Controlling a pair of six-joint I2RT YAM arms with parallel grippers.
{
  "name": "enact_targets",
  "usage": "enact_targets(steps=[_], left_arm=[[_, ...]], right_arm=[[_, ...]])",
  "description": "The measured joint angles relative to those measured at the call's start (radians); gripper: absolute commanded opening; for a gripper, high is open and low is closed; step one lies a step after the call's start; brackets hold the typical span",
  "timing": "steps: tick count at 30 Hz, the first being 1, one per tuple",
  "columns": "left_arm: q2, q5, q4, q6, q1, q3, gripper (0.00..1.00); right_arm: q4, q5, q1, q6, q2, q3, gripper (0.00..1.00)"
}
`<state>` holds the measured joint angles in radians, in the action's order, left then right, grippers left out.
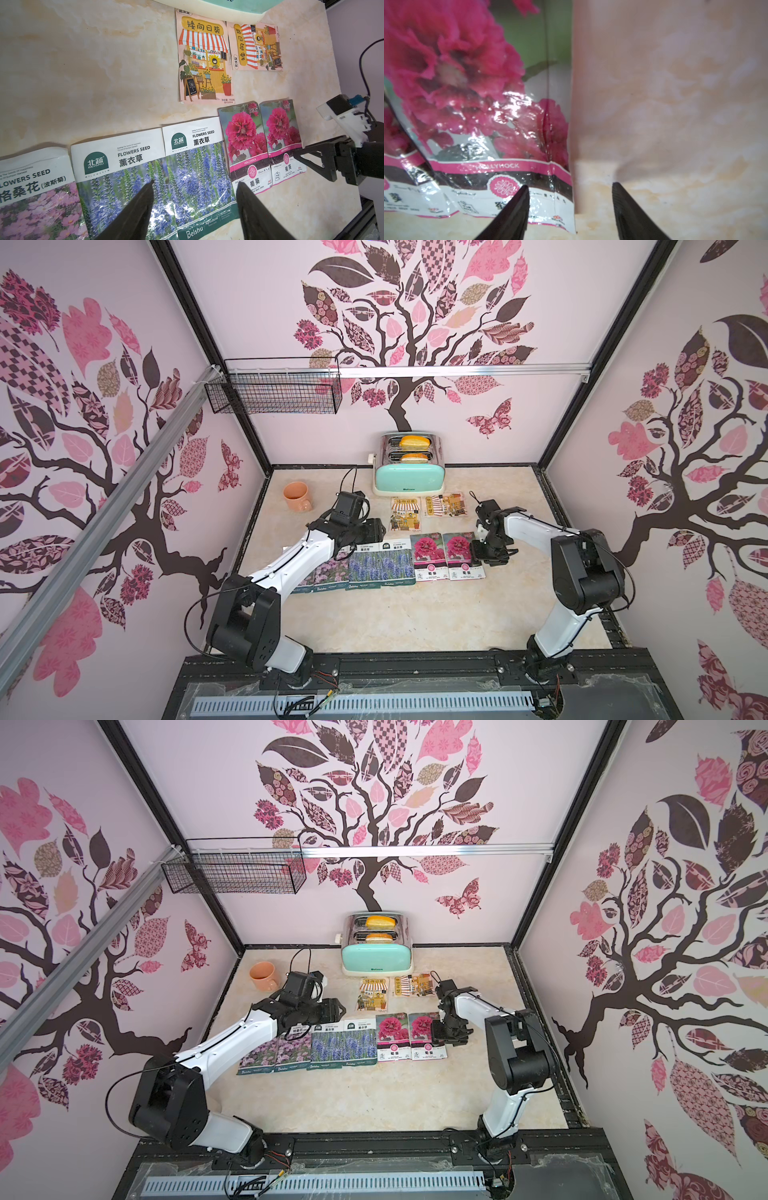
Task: Arrange the seed packets in a row
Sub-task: Place the seed packet at the center of the board, then pick up the seed packet from the center of the board.
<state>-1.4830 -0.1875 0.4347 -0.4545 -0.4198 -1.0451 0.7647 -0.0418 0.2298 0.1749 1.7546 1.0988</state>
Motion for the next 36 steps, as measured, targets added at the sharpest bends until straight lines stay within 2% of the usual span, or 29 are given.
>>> enact_targets(steps=[5,10,17,22,26,30,36], left_arm=[[-0.002,0.013,0.002,-0.004,0.0,0.0,0.7],[-0.037,0.065,0.032,-0.012,0.0,-0.052,0.72],[-0.132,0.143,0.076,-0.004,0.0,-0.204,0.74],[-0.223,0.183,0.088,0.01,0.001,-0.296,0.74],[-0.277,0.205,0.09,0.01,0.005,-0.335,0.75],[-0.313,0.226,0.082,0.009,0.016,-0.357,0.76],[-0.352,0.236,0.025,-0.005,0.058,-0.36,0.76]], right_arm=[[0.014,0.04,0.0,0.009,-0.058,0.021,0.76],[-0.013,0.035,0.0,0.021,-0.114,0.114,0.76],[-0.226,-0.177,0.0,0.057,-0.172,0.153,0.76],[-0.39,-0.352,0.001,0.107,-0.101,0.156,0.75],[-0.476,-0.44,0.003,0.14,0.009,0.173,0.75],[-0.526,-0.468,0.014,0.166,0.092,0.195,0.75],[-0.541,-0.441,0.07,0.166,0.166,0.272,0.74]])
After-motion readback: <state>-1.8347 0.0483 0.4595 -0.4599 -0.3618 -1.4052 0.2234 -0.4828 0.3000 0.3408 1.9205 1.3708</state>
